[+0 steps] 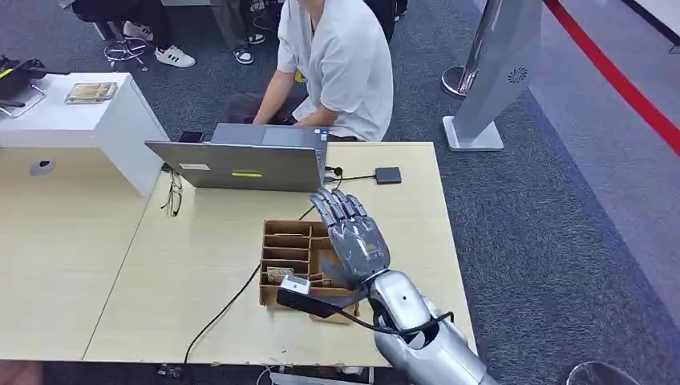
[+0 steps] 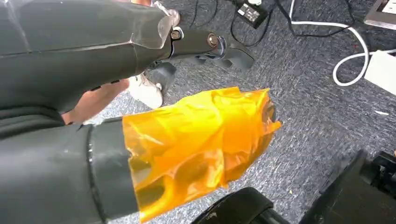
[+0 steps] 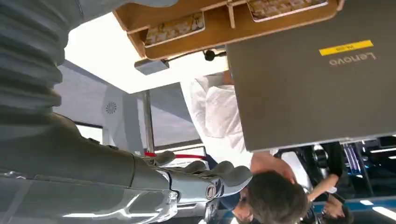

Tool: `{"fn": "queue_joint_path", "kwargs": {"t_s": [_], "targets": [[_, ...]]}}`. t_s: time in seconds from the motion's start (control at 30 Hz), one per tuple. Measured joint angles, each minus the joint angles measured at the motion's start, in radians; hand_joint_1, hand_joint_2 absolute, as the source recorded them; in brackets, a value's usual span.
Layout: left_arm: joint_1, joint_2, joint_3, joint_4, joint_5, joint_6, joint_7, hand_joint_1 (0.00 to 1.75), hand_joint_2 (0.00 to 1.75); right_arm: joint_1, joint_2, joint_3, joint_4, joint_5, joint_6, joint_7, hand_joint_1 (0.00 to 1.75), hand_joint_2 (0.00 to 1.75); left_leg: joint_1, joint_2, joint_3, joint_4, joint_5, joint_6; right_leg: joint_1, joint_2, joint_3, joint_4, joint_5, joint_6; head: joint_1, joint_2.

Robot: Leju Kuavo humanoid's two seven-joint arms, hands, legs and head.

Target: Pass the card to the sensor for recognition and then transmit it.

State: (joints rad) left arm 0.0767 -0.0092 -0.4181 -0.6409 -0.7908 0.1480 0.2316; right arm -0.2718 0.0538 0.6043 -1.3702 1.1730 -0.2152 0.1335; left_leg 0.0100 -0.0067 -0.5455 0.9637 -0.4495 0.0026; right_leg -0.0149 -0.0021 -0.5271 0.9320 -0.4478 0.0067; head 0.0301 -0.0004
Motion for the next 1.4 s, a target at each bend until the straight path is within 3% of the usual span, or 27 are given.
{"fn": "queue_joint_path", "kwargs": {"t_s": [0.57,1.4], "targets": [[-0.018,-0.001,0.012,0.010,-0.027,-0.010,-0.015,0.00,0.00,-0.009,0.008,0.001,0.085,0.034,0.006,0.012,0.00,1.75,0.000,0.000,0.000,0.000,0.000,0.000,0.000,0.000,0.000,0.000,0.000,0.000,0.000,0.000],[-0.045,-0.001,0.010,0.045,-0.081,-0.019,-0.054,0.00,0.00,-0.027,0.008,-0.027,0.108,0.053,0.021,0.050,0.00,1.75,0.000,0.000,0.000,0.000,0.000,0.000,0.000,0.000,0.000,0.000,0.000,0.000,0.000,0.000]]}}
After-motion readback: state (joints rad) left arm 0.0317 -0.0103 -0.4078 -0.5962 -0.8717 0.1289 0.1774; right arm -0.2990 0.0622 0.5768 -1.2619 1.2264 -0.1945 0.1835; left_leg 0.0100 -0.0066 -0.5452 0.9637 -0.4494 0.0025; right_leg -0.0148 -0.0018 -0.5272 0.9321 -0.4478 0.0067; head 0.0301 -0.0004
